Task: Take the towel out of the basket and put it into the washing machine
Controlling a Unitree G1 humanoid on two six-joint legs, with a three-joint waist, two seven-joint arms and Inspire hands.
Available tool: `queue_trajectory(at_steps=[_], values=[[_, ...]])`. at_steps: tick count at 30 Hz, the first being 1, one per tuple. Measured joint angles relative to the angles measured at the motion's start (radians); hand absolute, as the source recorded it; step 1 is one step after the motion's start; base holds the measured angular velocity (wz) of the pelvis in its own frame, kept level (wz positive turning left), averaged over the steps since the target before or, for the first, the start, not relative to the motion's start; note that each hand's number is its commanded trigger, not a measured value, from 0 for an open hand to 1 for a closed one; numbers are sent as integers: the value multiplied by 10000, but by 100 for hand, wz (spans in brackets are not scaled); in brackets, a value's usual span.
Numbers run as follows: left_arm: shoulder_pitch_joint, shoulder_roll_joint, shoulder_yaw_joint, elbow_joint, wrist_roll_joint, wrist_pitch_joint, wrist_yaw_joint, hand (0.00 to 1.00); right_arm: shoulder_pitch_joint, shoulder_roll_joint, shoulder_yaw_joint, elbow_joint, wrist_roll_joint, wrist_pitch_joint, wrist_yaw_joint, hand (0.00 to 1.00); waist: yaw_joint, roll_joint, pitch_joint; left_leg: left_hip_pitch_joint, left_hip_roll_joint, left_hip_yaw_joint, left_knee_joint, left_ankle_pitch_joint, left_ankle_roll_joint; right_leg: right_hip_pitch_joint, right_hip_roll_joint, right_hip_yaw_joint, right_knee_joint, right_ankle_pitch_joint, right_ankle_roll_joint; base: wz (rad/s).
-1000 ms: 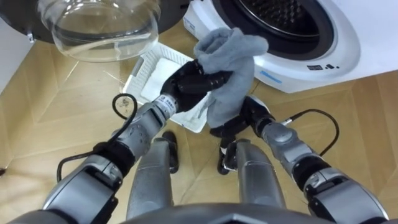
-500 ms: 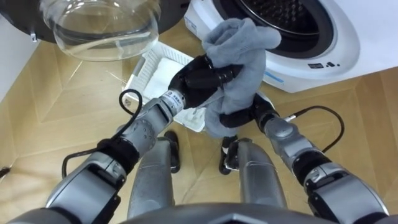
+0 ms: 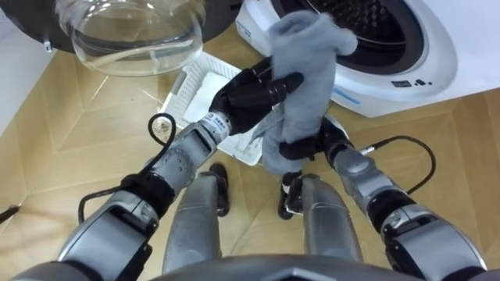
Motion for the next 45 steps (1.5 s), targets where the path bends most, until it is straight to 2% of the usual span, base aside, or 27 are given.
queue_trajectory(at_steps=[2,4,5,7,9,11,12,15,17,20,23,25,28,29,34,39,43,45], values=[[117,14,416,534,125,-41,-39,0,178,-31,-142,72,-116,95,-59,100,170,11,5,22,-5,5,-93,17,-25,1,7,-13,-48,0,-1,0],[329,81,691,1260,731,-253,44,0,358,-193,-134,117,-179,113,-70,100,364,50,21,27,-7,4,-116,21,-33,-5,14,-15,-58,-11,-19,0],[551,211,844,1573,1335,-345,182,0,467,-351,-141,134,-128,113,-41,100,495,80,35,38,-25,6,-175,26,-42,-6,-1,-25,-76,-19,-27,4],[936,428,1023,1953,2387,-480,512,0,512,-416,-181,279,-106,110,-61,100,618,85,39,25,-76,-7,-297,64,-61,-48,-43,-52,-112,-34,-32,7],[1290,670,1015,2440,4315,-508,1156,0,430,-599,-236,493,59,68,-28,100,754,73,46,-19,-136,-15,-361,123,-56,-125,-101,-74,-140,-38,-28,9],[1527,693,1046,2671,5733,-622,1627,0,375,-646,-242,544,238,63,-34,100,759,71,47,-12,-200,-11,-423,147,-30,-122,-173,-103,-157,-53,-11,9],[1497,673,1232,2862,6579,-816,1844,0,334,-647,-266,582,355,58,-27,100,774,48,61,-8,-254,-25,-468,186,-9,-122,-213,-100,-162,-59,1,9],[1395,682,1254,3332,8413,-941,2623,0,94,-684,-256,1106,743,49,143,100,706,17,82,61,-368,-35,-653,227,51,-58,-337,-152,-205,-58,43,8],[1465,691,1255,3351,8938,-968,3038,0,17,-732,-261,1230,1011,36,192,100,727,-59,130,121,-431,-30,-749,250,75,-36,-362,-95,-227,-65,92,7],[1589,716,1220,3398,9298,-1032,3582,0,-82,-749,-263,1414,1697,38,309,100,730,-173,200,157,-496,-37,-828,276,96,-1,-415,-99,-248,-91,143,7],[1546,741,1279,3413,9403,-1158,3851,0,-341,-938,-313,1603,2181,106,541,100,729,-256,251,96,-526,-37,-789,286,112,-32,-500,-183,-191,-118,165,7],[1478,751,1365,3404,9657,-1172,4008,0,-465,-1174,-569,1603,2346,111,647,100,719,-309,261,-32,-563,-54,-718,305,138,-134,-550,-224,-124,-135,167,9],[1434,929,1497,3408,9875,-1190,4042,0,-877,-1623,-962,1608,2771,266,756,100,759,-577,252,-164,-647,-39,-668,318,157,-378,-637,-104,96,-138,164,0],[1436,942,1497,3408,9867,-1206,4111,0,-1083,-1893,-1020,1611,3145,329,757,100,750,-656,248,-157,-686,0,-658,333,182,-406,-691,-96,166,-139,163,0],[1485,1117,1686,3410,9869,-1207,4272,0,-1679,-2705,-1657,1721,4569,446,1001,100,787,-1023,224,-60,-695,6,-629,363,229,-264,-670,-74,61,-112,209,0],[1639,1270,1919,3404,9782,-1198,4337,0,-1882,-3336,-1930,1656,6365,1020,1406,100,861,-1303,216,-4,-718,8,-814,457,244,-239,-675,-44,28,-75,263,2],[1879,1354,2136,3041,9784,-1148,4393,0,-2017,-3455,-1933,1623,7334,1536,1705,100,844,-1356,218,-26,-718,15,-728,458,245,-250,-705,-73,44,-70,258,0],[1969,1387,2348,2997,9786,-1143,4406,0,-2309,-3540,-2112,1635,7813,1957,1844,100,714,-1395,221,-26,-744,53,-720,474,272,-265,-760,-71,158,-70,259,0]])
